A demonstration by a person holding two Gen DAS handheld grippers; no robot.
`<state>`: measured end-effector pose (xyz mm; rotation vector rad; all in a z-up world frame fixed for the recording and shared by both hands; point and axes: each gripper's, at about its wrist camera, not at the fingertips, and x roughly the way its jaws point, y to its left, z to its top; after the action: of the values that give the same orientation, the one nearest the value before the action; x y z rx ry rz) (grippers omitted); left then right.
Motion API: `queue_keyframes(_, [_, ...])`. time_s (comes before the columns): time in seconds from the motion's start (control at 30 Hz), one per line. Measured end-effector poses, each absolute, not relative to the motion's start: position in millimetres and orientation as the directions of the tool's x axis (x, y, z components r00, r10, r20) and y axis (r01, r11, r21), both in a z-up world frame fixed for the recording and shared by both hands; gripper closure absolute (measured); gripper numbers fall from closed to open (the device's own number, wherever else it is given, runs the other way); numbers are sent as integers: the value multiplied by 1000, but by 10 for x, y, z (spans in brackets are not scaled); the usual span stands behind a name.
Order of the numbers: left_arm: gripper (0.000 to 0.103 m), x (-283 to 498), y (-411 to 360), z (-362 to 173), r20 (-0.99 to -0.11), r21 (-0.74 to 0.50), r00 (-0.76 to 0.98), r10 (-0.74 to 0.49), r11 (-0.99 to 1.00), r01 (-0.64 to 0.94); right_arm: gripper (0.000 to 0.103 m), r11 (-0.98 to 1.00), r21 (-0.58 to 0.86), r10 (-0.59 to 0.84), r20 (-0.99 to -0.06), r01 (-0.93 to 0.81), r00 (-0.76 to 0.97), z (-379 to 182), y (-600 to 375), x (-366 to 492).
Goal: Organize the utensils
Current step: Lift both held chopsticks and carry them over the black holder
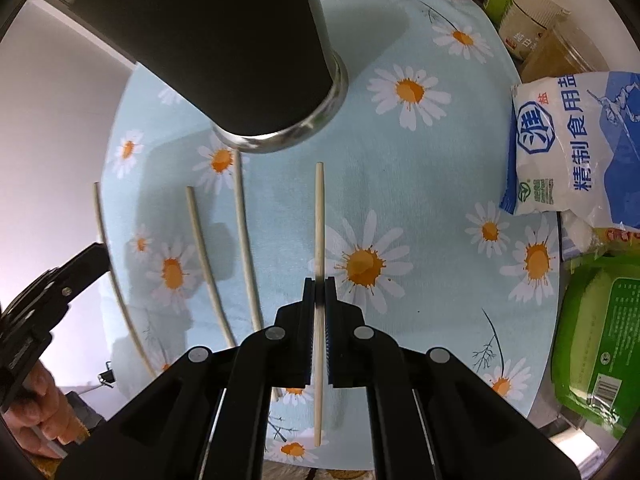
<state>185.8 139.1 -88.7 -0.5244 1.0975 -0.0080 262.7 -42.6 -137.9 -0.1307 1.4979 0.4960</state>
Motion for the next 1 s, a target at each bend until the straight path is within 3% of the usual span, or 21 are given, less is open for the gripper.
queue_keyframes(0.5, [100, 1905, 996, -588, -843, -337, 513, -163, 903, -266, 98, 787, 342, 422, -906, -514, 43, -928, -700, 2538])
queue_keyframes(0.77, [100, 1919, 878, -345, -810, -318, 572, -128, 916, -245, 97, 655, 487, 632, -772, -578, 67, -603, -728, 2617])
queue_keyframes(1.0, [100, 1960, 782, -128, -759, -330, 635, -143, 925, -186, 97, 566, 503, 724, -682, -653, 103, -299, -682, 2612])
